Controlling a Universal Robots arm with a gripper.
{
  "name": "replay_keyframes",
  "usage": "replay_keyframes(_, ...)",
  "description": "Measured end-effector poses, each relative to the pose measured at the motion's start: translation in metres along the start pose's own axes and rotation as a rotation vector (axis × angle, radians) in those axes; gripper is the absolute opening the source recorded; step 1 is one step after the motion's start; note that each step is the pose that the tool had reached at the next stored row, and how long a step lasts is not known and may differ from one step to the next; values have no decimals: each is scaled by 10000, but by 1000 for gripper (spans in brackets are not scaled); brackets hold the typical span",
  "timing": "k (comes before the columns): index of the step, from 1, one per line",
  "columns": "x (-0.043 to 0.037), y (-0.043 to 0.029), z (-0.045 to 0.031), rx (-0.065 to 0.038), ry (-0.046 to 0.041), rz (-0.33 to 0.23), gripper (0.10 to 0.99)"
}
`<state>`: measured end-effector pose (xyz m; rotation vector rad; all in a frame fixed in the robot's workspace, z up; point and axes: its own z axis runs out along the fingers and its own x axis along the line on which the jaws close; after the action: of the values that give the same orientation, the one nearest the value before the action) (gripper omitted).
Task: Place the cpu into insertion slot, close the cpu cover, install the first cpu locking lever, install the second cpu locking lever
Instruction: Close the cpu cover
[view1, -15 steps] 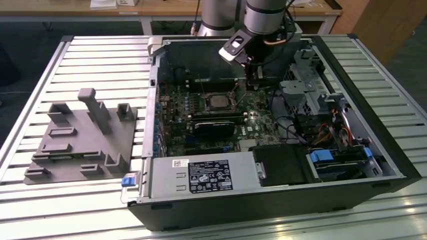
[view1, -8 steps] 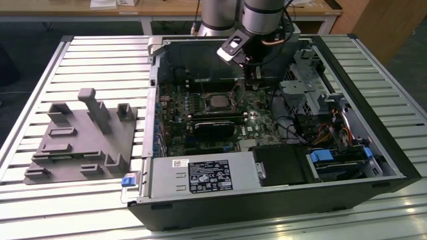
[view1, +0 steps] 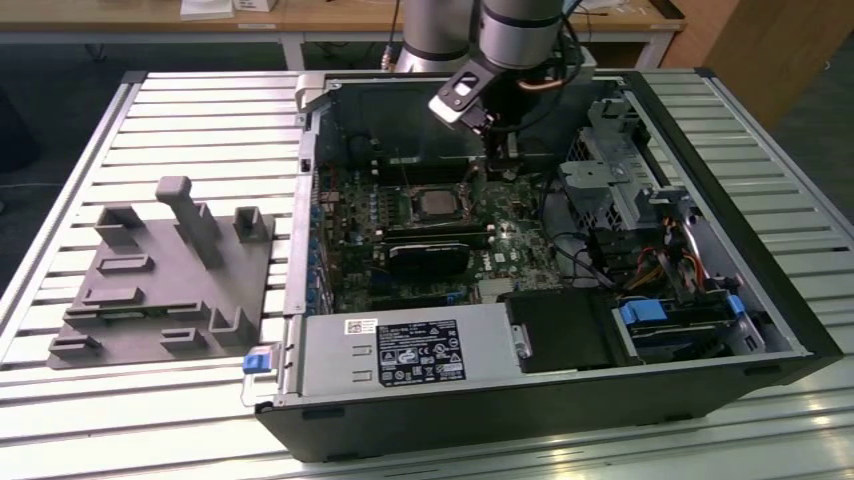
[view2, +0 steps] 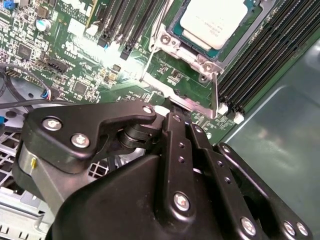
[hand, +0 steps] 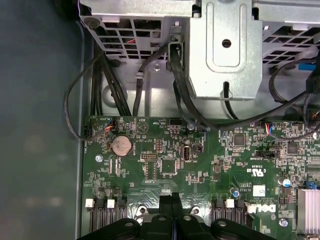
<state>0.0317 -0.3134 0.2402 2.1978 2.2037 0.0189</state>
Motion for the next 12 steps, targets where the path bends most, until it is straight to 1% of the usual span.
replay_keyframes(12, 0, -84, 0, 0, 0, 0, 106)
